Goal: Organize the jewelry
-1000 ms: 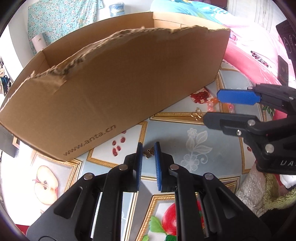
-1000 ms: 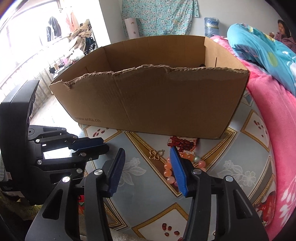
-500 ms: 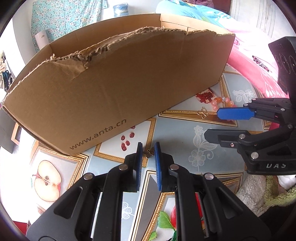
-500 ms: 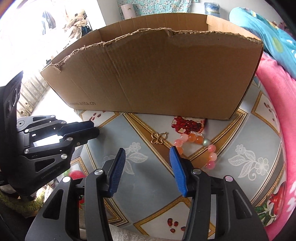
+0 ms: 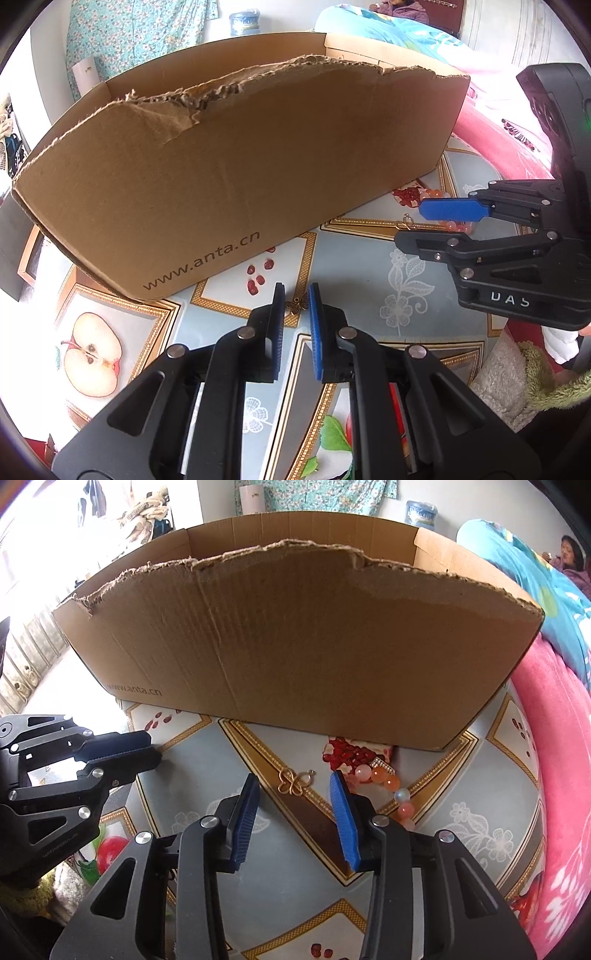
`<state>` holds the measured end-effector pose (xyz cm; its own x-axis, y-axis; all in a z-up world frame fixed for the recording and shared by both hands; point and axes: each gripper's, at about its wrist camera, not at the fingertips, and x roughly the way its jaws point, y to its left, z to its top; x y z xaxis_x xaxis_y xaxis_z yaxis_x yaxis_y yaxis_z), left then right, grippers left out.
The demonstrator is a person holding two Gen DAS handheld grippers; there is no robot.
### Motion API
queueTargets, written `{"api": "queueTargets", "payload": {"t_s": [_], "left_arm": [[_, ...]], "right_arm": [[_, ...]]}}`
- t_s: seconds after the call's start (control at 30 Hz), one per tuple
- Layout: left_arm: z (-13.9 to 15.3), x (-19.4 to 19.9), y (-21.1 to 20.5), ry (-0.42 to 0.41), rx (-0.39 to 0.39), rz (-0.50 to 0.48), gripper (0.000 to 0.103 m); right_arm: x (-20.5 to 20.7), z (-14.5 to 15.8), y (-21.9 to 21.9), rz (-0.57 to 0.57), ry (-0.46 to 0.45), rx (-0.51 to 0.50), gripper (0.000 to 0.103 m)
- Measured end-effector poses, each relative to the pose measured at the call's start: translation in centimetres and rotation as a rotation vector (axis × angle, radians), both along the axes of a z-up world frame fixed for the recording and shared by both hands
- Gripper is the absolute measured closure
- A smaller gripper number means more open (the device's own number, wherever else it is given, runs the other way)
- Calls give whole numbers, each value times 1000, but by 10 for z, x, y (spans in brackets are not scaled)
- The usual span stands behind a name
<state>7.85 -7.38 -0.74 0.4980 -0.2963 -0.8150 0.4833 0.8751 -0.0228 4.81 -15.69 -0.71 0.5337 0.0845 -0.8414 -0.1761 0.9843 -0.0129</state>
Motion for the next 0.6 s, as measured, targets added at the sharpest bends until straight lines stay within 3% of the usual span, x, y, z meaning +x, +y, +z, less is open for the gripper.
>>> {"api": "queueTargets", "payload": {"t_s": [0.23,0.6], "left_arm": [[1,-1,6,-1,-10,10,91],[1,-4,8,-4,-18,15,91]], "right_arm": [[12,1,9,0,20,17,83],[2,7,33,17,68,100,84]]}}
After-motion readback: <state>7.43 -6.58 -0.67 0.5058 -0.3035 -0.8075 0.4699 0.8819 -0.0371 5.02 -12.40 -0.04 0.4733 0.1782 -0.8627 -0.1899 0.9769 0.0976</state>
